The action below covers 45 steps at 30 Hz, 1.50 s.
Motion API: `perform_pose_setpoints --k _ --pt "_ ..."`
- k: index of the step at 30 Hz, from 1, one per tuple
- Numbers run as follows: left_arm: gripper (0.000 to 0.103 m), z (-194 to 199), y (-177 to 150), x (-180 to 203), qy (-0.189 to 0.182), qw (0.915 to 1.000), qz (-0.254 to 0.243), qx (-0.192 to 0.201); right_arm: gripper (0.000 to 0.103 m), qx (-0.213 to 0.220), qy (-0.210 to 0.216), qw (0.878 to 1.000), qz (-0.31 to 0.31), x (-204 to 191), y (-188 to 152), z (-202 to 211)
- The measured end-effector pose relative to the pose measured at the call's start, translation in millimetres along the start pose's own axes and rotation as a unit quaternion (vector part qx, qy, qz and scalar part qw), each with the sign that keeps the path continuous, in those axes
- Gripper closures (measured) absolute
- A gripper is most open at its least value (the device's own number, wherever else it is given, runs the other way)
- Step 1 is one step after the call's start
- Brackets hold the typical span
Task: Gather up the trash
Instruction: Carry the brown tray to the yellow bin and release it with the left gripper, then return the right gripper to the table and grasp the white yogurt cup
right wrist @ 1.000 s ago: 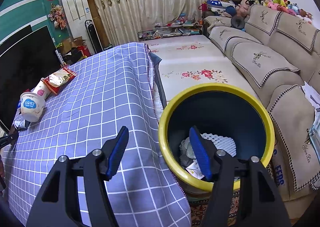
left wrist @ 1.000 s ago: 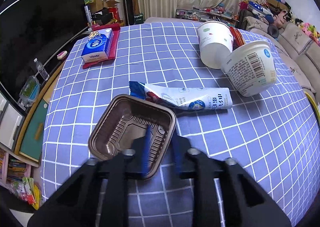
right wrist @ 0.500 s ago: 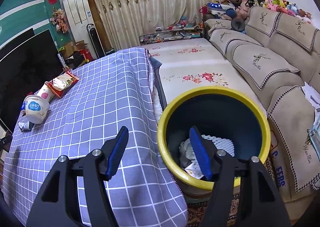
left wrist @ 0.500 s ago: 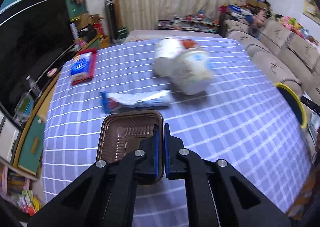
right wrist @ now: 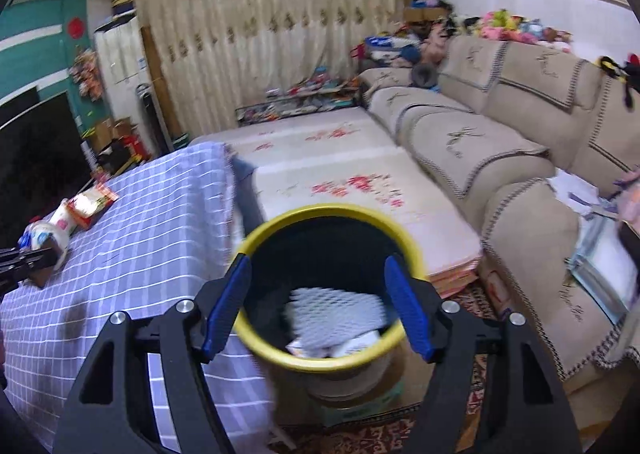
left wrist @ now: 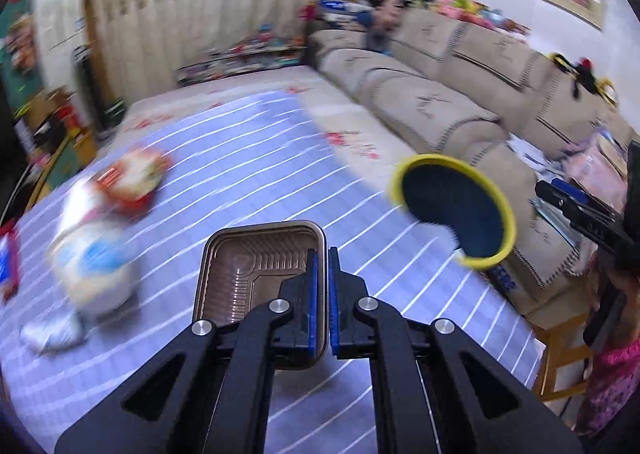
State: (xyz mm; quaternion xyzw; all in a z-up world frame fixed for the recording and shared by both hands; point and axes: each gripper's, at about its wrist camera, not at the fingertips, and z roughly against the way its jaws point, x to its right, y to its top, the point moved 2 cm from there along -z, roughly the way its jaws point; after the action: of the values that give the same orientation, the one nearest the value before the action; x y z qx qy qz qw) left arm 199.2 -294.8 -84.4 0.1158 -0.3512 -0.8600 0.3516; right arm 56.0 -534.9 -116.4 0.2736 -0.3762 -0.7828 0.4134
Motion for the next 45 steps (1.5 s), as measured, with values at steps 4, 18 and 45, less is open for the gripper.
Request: perform_pose_setpoints --k 4,18,45 --pt "0.098 -39 35 64 -0.047 0.9974 -0.053 -0.011 0.037 0.008 -0.019 1.0 -0.022 30 -2 11" --pt "0.058 -180 68 184 -0.094 0.9841 -0.113 -0.1 0.035 0.003 -0.066 0.996 -0.064 89 -17 20" --pt "0.021 159 -105 -107 0.187 0.964 0.167 0.088 0.034 -0.033 0.195 0.977 0.075 -176 4 -23"
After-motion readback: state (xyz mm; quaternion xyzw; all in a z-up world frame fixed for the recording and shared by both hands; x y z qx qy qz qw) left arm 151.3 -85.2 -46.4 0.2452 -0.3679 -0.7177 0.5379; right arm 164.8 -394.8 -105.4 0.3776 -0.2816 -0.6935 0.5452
